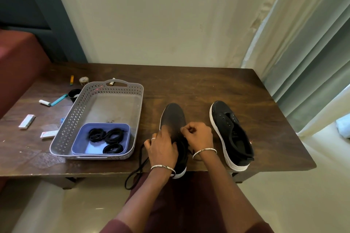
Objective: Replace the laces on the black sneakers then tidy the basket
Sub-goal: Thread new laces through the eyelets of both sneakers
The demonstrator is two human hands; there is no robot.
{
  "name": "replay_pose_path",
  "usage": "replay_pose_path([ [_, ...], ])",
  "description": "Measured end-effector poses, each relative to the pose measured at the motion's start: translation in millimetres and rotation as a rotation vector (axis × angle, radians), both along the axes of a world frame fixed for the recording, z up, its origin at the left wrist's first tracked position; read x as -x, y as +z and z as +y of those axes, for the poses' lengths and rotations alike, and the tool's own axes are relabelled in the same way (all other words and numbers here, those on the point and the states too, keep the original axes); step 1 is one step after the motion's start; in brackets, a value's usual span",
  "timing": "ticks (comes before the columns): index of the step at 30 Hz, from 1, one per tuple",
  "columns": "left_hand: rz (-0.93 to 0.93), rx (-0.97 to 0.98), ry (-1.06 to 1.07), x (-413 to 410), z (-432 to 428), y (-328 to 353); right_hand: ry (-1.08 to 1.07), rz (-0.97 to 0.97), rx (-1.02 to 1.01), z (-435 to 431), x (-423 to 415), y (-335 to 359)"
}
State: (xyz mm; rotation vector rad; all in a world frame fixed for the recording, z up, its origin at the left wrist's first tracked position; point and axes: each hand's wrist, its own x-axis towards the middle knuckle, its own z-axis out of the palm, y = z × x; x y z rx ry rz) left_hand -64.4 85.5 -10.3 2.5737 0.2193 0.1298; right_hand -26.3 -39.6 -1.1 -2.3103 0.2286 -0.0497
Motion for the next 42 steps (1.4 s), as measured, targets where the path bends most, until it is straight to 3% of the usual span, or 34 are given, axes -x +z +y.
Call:
replay_pose_path([
  [4,0.043,-0.008,-0.05,-14.2,8.1,-1.2,0.04,-0.078,0.076,-4.0,4.2,-2.0],
  [17,-0.063,-0.038,-0.091,-21.7,17.8,-6.2,0.044,-0.219,0.309,-0.4,-1.0,-18.5],
  [21,-0.09,-0.052,-0.088,-20.3,18.9,-8.6,-0.07,-0.116,0.108,1.9,-6.1,-10.2],
  [27,-0.079,-0.062,-0.09,-24.4,15.0,-4.4,-0.197,0.348,-0.57,2.4,-11.2,6.9],
  [31,-0.054,0.004,-0.113,-32.2,14.7,-0.6,-0.157,0.394,-0.604,0.9,-19.4,1.7],
  [34,-0.041,0.048,-0.154,-39.2,15.6,1.2,-0.101,0.318,-0.523,3.4,-21.7,0.8],
  [38,-0.043,0.047,-0.178,-43.4,18.7,0.6,0.116,-0.031,0.08,0.8,-14.0,-1.6],
  [42,-0.058,0.023,-0.197,-44.3,19.8,-0.4,0.396,-0.393,0.419,-13.2,-4.2,-12.7],
])
